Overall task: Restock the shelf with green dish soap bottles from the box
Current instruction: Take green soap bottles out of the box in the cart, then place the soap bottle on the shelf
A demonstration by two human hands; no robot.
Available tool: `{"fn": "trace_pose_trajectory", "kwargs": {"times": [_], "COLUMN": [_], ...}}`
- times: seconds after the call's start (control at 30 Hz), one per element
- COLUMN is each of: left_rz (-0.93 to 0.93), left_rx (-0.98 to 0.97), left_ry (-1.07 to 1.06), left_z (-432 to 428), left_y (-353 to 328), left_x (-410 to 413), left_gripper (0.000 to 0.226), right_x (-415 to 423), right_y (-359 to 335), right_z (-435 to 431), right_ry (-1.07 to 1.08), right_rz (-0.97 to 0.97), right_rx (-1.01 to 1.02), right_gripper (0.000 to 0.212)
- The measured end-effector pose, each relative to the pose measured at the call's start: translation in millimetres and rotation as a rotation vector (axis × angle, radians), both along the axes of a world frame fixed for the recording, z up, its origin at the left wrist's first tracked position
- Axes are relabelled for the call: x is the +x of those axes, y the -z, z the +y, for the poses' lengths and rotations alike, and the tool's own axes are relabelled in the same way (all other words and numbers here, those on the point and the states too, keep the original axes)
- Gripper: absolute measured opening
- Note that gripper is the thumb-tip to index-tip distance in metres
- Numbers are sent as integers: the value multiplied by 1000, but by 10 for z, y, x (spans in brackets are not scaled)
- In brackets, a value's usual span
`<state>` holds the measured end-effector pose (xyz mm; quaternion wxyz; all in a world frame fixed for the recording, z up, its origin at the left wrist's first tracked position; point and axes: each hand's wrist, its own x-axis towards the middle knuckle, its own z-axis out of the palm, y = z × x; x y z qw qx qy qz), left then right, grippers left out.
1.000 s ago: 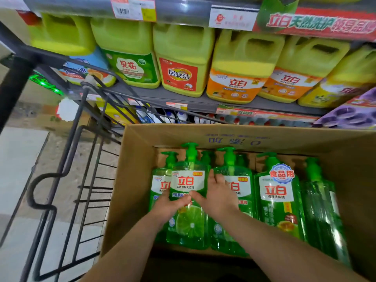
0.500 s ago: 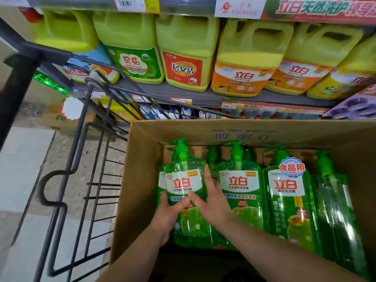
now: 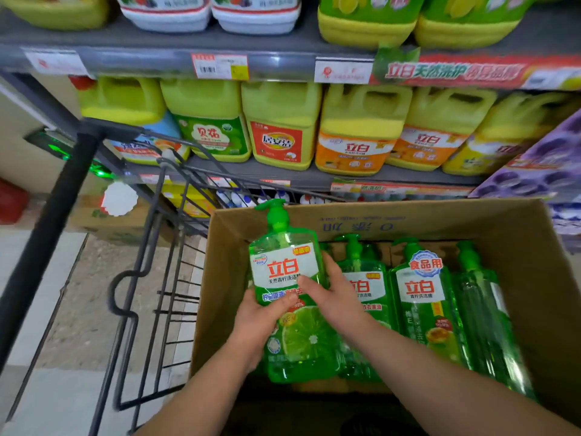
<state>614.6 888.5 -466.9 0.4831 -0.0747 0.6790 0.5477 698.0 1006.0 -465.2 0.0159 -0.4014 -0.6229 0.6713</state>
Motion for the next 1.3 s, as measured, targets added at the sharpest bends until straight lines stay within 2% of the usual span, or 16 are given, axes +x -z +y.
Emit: {"fn": "trace_pose_trajectory", "kwargs": {"times": [0.07,0.2,0.33,0.47,0.63,0.73,0.83,0.97,1.07,1.2,1.3], "left_rz": [70,250,377,483,592,616,620,554,496,473,455], "left_rx": [33,144,211,278,385,453,493,589,649,673,684], "left_ry": [9,106,240,353,557,650,743,825,872,941,982], "left_z": [113,402,711,1024,1498,1736,1962,2218,2363,2584,2823], "left_y": [-187,-610,-977,-1243,-1674,-1843,-1953,-2068,-2122,-2203,-2252], "left_x": [46,233,530,900,1872,2594,3402,4508,5242,5997,6388], "left_gripper": [41,37,35,30,25,24,37,24,23,24,29], "right_x": [56,333,747,1227,2295,3056,3878,4974,5697,6471,6867], "right_y": [-204,-631,-985,-1241,-1623,-1796,-1928,-2097,-2218,-2290,-2312], "right_z": [79,279,490,627,831,949,1035,1123,1178,1324,1512], "right_ry": [32,142,255,418,623,740,822,922,985,1031,1080], "right_rz": [52,135,220,283,336,355,389,364,368,377,376], "right_rx": [34,91,164,202,288,355,393,465,479,464,470], "right_gripper": [40,46,41,45,46,54,38,36,46,29,29]}}
